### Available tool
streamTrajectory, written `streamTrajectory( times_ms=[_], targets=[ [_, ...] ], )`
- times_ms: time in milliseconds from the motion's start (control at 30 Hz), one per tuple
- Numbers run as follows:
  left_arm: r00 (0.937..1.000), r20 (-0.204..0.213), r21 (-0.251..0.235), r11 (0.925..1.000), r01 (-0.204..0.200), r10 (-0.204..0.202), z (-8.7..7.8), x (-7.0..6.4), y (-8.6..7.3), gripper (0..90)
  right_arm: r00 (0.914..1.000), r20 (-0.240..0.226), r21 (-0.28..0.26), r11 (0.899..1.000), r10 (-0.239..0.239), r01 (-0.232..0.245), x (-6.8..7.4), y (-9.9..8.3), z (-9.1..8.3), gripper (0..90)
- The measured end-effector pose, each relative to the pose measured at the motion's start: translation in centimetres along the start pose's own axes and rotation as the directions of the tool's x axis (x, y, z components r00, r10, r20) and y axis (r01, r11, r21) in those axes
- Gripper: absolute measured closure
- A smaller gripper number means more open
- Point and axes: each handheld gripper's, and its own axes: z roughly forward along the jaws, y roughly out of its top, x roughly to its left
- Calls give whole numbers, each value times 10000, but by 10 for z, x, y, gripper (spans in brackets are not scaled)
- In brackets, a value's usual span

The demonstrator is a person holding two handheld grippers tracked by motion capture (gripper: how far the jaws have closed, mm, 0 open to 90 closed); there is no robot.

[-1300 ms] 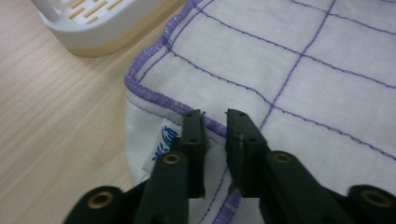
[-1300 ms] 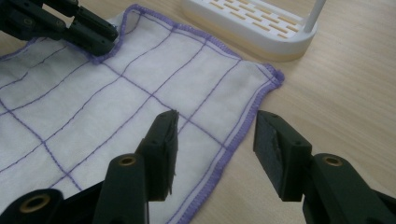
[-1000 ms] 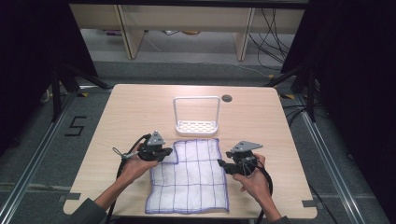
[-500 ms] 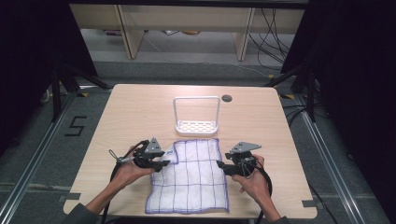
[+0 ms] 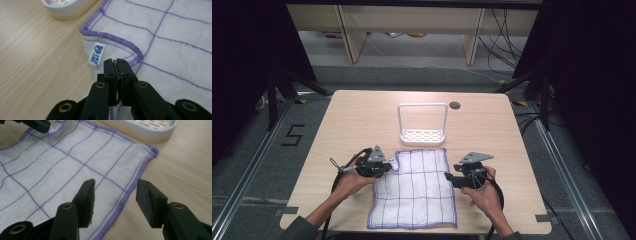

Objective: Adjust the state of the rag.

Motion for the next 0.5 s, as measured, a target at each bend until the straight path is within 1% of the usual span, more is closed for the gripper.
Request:
streamTrajectory(
  times_ms=[33, 67, 100, 133, 167, 200, 233, 267, 300, 333, 367, 400, 433, 467, 500],
  targets=[
    [9996, 16, -137, 9995, 285, -285, -2, 5, -1, 860, 10000, 15, -19, 10000, -10, 11, 0, 0, 0, 503],
    [9979, 36, -252, 9976, 646, -646, -2, 9, -3, 857, 10000, 2, -12, 10000, -11, 11, 0, 0, 0, 503],
    [9963, -5, -340, 9958, 854, -855, -3, 13, -4, 855, 10000, -2, -10, 10000, 5, -5, 0, 0, 0, 503],
    [9935, -100, -374, 9929, 1129, -1133, -3, 19, -7, 853, 10000, -5, -2, 10000, -17, 17, 0, -1, 0, 503],
    [9900, -115, -328, 9896, 1402, -1407, -2, 26, -11, 850, 9999, -3, -24, 9999, -151, 151, 0, -1, 1, 503],
    [9857, -104, -381, 9851, 1677, -1682, -1, 30, -14, 848, 10000, -36, -54, 10000, -5, 5, 1, -1, 2, 503],
    [9811, -111, -403, 9804, 1928, -1934, 0, 33, -17, 845, 9998, 4, -40, 9998, -209, 209, 0, -1, 2, 502],
    [9749, -173, -350, 9746, 2212, -2219, 2, 38, -22, 839, 9998, 0, -1, 9998, -176, 176, 1, -1, 2, 503],
    [9696, -141, -406, 9690, 2435, -2442, 3, 40, -24, 819, 10000, -49, 80, 9999, -76, 77, 2, -1, 2, 503],
    [9610, -95, -515, 9599, 2754, -2762, 2, 43, -28, 795, 9999, -50, 97, 9999, -102, 103, 1, -1, 2, 503],
    [9564, -67, -552, 9551, 2911, -2919, 2, 45, -29, 767, 9998, 1, 54, 9998, -211, 211, 0, -1, 3, 503],
    [9520, -126, -579, 9507, 3047, -3059, 0, 47, -31, 754, 9998, 15, 44, 9998, -194, 194, 0, -2, 3, 503],
    [9483, -158, -698, 9464, 3153, -3170, 0, 48, -31, 717, 9998, -13, 68, 9998, -188, 188, 0, -2, 3, 503],
    [9422, -238, -676, 9409, 3319, -3341, -3, 51, -32, 689, 9998, -3, 70, 9998, -176, 176, 0, -2, 3, 503],
    [9360, -342, -643, 9354, 3477, -3503, -4, 52, -32, 634, 10000, -27, 144, 9999, -34, 34, 0, -2, 2, 503]
  ],
)
